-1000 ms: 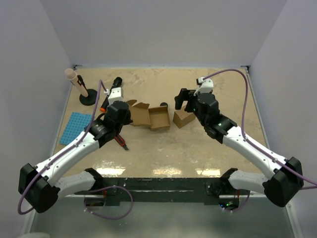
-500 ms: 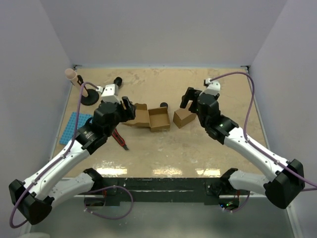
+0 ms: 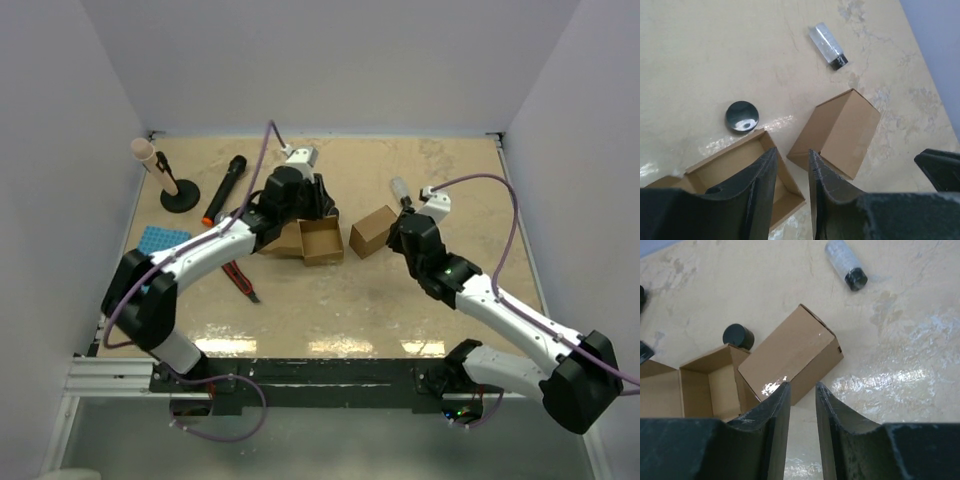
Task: Unpack the express box
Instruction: Move the express box to the center of the board.
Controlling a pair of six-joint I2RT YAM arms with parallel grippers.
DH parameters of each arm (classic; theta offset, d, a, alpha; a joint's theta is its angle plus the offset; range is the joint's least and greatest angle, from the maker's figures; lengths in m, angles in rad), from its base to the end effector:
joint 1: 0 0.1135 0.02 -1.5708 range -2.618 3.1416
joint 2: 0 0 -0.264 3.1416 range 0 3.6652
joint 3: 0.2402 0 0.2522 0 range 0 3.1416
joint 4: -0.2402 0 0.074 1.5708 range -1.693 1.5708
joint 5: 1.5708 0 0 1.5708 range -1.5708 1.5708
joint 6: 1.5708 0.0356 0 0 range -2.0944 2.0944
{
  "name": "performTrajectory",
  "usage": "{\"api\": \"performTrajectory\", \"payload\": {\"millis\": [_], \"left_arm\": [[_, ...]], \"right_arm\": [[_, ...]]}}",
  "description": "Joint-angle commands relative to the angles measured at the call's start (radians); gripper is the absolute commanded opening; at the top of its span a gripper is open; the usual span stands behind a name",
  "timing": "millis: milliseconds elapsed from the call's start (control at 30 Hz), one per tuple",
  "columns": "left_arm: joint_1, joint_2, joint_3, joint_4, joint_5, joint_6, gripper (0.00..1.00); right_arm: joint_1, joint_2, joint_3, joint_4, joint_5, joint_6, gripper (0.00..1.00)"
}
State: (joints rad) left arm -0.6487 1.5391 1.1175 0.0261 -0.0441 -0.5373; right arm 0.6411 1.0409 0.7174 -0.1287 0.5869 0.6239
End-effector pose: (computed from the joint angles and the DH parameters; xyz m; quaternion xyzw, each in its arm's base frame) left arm 0.2885 -0.2167 0.2897 0.0341 0.8314 -0.2945 0.4699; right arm 0.1970 0.1224 0.2750 0.1465 0.8127 0.1025 0.5546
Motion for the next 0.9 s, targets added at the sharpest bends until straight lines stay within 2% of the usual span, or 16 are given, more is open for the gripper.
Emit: {"api": "performTrajectory", "payload": {"millis": [0,167,333,867], "left_arm": [[-0.023,0.143,0.151,0.061,0.108,0.045,0.36],[-0.023,0.327,0.287,0.049,0.133,0.057,0.36],[-0.023,0.432,0.401,0.014,0.142,0.065,0.37],[-0.109,0.558,0.44,-0.02,0.153,0.099,0.37]], "right_arm": [[-0.003,0.045,-0.016,0.053,-0.033,0.077,0.29],[-0.003,0.125,-0.009,0.084,-0.044,0.099,0.25],[-0.003,0.172,-0.022,0.104,-0.038,0.103,0.25],[-0.035,0.376,-0.018,0.182,-0.078,0.131,0.26]]}}
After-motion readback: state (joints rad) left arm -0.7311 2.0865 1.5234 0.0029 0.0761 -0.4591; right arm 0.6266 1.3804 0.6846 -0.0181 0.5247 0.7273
